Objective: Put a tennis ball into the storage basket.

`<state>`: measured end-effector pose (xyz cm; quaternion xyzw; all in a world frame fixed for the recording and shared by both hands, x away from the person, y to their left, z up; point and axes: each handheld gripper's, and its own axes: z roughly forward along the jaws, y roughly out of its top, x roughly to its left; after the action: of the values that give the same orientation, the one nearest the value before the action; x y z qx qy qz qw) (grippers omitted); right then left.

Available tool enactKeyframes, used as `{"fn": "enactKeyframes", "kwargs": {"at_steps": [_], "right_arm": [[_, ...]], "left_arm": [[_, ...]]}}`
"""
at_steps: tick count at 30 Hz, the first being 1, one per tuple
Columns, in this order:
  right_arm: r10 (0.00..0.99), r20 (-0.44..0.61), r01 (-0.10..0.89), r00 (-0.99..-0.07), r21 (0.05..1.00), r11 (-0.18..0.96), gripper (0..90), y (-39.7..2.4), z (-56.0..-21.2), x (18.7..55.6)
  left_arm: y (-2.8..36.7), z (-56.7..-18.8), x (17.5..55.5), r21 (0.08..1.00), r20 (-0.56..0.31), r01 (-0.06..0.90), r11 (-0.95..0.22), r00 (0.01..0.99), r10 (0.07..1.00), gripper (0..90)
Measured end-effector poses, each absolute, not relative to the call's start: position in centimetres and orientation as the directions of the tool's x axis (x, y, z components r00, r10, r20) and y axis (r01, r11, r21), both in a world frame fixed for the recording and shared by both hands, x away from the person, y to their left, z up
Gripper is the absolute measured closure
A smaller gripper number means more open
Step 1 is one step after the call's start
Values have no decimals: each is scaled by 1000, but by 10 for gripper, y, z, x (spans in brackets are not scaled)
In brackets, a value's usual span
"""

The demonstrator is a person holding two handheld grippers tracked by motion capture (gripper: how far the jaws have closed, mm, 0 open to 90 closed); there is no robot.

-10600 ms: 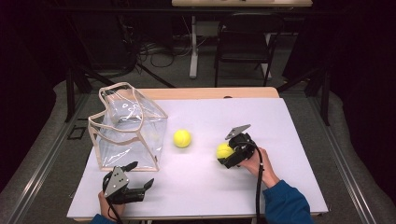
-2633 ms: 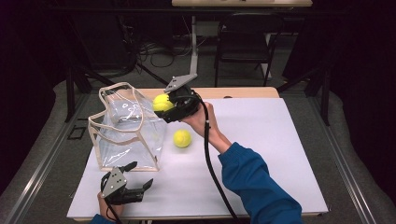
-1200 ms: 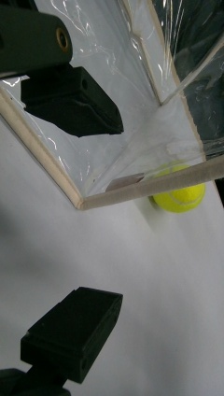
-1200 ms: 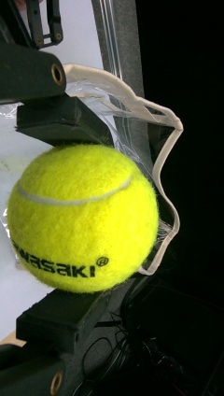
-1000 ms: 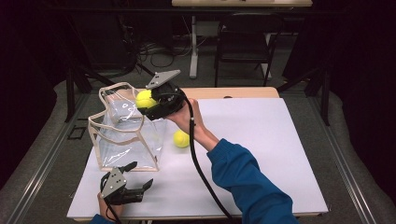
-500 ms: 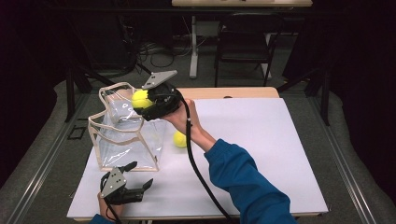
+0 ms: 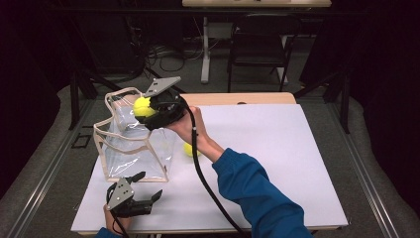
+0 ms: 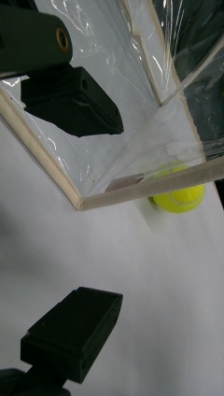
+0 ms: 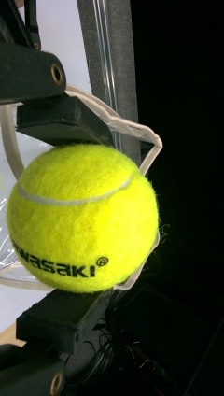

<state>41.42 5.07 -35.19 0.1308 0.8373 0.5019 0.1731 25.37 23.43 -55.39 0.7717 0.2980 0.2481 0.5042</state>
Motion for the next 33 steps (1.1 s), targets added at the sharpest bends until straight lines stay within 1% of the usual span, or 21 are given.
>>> {"fn": "enactKeyframes", "kwargs": {"at_steps": [11, 33], "right_arm": [[376, -163, 39, -912, 879, 475, 266, 63, -354, 410], [349, -132, 74, -928, 852, 519, 263, 79, -362, 410]], "left_arm": [[235, -554, 254, 927, 75, 213, -308, 700, 710, 160], [235, -554, 254, 926, 75, 214, -310, 701, 709, 160]]}}
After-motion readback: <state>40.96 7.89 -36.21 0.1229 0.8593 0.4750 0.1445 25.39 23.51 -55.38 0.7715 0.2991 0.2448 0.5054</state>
